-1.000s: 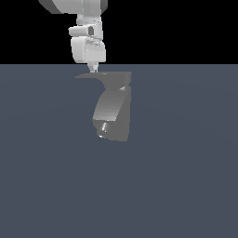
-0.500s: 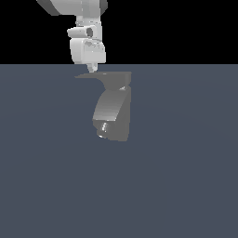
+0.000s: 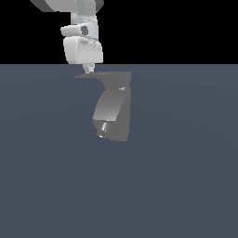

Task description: Turn on the faucet by rotating a designated handle.

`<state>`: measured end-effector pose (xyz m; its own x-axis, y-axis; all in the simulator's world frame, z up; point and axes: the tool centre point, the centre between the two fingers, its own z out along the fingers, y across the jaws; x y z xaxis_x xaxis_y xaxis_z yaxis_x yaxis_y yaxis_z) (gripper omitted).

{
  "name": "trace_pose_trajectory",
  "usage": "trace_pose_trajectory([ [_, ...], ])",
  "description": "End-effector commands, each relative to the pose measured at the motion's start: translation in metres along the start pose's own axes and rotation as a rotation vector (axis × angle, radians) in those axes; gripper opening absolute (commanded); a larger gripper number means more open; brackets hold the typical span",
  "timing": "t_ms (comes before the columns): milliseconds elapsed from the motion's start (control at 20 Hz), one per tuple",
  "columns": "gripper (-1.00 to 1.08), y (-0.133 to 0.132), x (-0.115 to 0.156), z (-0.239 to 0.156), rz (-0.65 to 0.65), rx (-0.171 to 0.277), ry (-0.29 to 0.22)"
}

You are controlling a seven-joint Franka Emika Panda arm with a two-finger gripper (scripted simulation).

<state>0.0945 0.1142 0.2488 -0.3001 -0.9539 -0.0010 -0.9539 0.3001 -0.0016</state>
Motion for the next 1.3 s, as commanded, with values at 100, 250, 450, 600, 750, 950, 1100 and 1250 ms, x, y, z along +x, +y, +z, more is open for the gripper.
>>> trace_pose_trajectory([
  [100, -1.0, 0.014, 0.0, 0.0, 0.0, -0.002, 0.001],
  [250, -1.0, 0.023, -0.001, 0.0, 0.0, -0.002, 0.001],
  [450, -1.0, 0.036, -0.002, 0.0, 0.0, -0.002, 0.001],
  [600, -1.0, 0.045, -0.002, 0.0, 0.0, -0.002, 0.001],
  [750, -1.0, 0.055, -0.003, 0.0, 0.0, -0.002, 0.001],
  [950, -1.0, 0.068, -0.003, 0.0, 0.0, -0.002, 0.001],
  [1100, -1.0, 0.075, -0.004, 0.0, 0.0, -0.002, 0.001],
  [1250, -1.0, 0.073, 0.004, 0.0, 0.008, 0.002, 0.001],
])
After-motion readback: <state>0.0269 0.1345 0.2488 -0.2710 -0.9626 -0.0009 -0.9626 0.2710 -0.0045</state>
